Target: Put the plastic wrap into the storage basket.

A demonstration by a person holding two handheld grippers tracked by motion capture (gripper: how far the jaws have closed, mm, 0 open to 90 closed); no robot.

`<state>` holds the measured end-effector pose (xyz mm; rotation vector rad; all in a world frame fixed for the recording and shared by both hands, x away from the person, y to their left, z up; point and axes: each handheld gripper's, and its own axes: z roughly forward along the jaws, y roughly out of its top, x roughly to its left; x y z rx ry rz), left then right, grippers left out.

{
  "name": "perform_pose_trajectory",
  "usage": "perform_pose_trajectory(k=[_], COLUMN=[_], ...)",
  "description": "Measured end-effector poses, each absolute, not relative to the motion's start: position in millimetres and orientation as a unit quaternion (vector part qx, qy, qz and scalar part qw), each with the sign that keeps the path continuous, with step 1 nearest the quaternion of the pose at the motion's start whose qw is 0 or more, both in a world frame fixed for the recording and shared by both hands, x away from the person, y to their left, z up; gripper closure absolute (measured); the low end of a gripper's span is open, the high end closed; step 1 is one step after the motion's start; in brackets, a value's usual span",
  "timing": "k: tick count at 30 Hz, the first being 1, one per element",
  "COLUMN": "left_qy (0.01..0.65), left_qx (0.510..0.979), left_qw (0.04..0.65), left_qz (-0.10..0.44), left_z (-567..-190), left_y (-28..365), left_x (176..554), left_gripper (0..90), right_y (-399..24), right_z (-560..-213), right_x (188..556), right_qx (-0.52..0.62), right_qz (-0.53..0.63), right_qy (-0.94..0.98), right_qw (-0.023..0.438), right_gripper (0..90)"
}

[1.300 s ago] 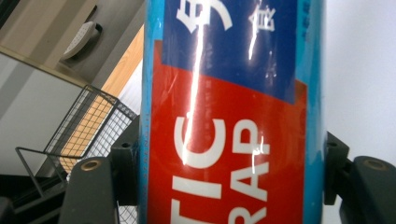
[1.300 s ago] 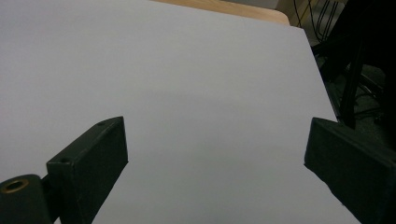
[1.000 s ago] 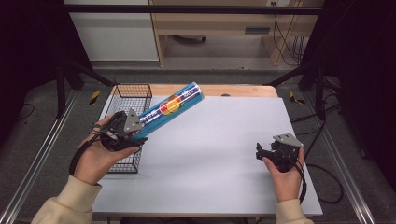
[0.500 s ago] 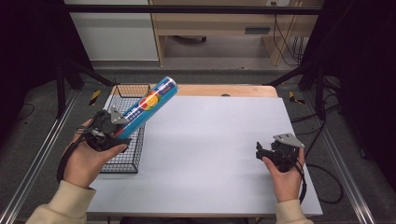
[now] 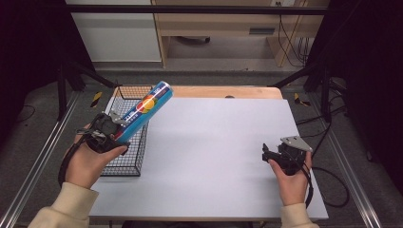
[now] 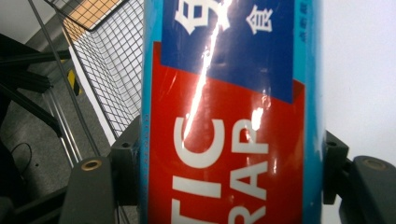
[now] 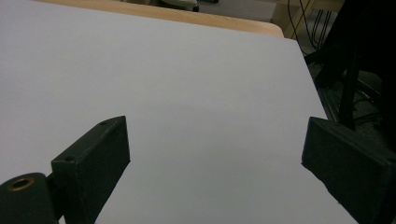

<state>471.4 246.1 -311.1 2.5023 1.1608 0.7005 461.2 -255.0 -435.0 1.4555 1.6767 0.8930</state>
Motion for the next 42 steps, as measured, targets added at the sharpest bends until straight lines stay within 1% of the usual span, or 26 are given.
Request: perform_pose_trajectory(k=[13, 22, 28, 42], left_qy=[0.422, 0.464, 0.48, 0.492], left_qx=[0.867, 0.853, 0.848, 0.844], left_qw=[0.14, 0.124, 0.105, 0.104], left_qz=[0.225, 0.204, 0.201, 0.188], left_z=[-317.7, -320.4, -324.5, -329.6], left_y=[253.1, 262.4, 271.7, 276.7], left_x=[473.2, 480.5, 486.5, 489.6], left_gripper=[31.7, 31.7, 31.7, 31.7], right_y=[-255.7, -255.6, -255.0, -256.7], right_z=[-436.2, -437.2, -436.3, -436.0], right_x=[461.9, 462.8, 462.3, 462.3], right_qx=[0.567, 0.565, 0.563, 0.565], right_qz=[0.348, 0.346, 0.349, 0.352], right_qy=[0.654, 0.657, 0.658, 0.656], right_qw=[0.36, 0.36, 0.359, 0.357], right_gripper=[8.0, 8.1, 8.2, 8.3])
